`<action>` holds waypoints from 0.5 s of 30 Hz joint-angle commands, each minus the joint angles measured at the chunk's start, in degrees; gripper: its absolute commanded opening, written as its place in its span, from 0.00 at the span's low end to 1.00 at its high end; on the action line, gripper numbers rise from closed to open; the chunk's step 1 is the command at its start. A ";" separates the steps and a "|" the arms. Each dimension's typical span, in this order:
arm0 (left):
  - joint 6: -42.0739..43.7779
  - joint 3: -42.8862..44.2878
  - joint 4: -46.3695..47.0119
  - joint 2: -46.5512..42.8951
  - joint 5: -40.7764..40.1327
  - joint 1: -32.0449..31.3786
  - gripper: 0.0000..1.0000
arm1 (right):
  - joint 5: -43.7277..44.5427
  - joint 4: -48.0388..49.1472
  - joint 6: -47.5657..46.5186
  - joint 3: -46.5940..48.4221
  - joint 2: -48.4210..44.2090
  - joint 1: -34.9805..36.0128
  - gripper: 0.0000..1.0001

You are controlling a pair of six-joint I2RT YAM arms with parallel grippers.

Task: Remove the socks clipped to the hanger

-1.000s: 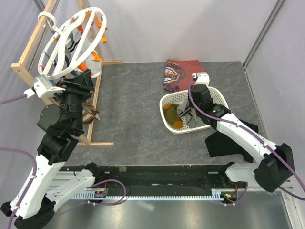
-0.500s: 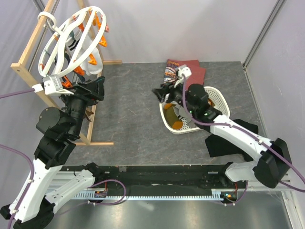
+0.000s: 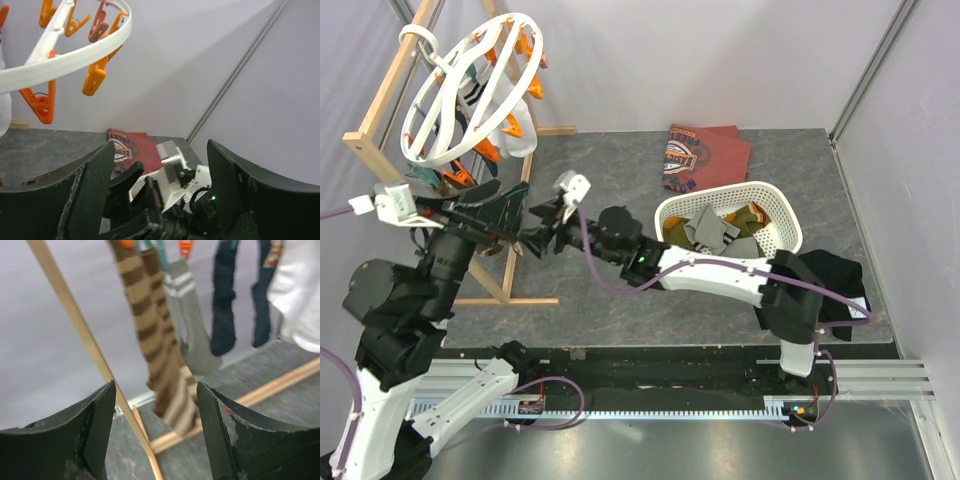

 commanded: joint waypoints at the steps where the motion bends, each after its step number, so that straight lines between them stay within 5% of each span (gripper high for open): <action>1: 3.86 1.44 -1.06 -3.31 2.20 0.01 0.81 | 6.30 4.56 -3.94 8.11 5.92 2.61 0.73; 8: 6.59 1.35 -3.96 -7.01 -2.10 0.01 0.82 | 8.68 3.51 -5.62 16.82 14.97 2.79 0.66; 10: 6.94 0.47 -4.93 -8.23 -2.99 0.01 0.82 | 8.16 2.98 -5.53 17.61 15.77 2.79 0.53; 13: 7.38 -1.54 -6.33 -9.99 -5.09 0.01 0.82 | 8.85 3.16 -6.14 16.48 14.73 2.71 0.02; 15: 7.73 -3.21 -7.48 -10.78 -5.45 0.01 0.82 | 9.73 3.07 -7.11 14.47 13.15 2.53 0.00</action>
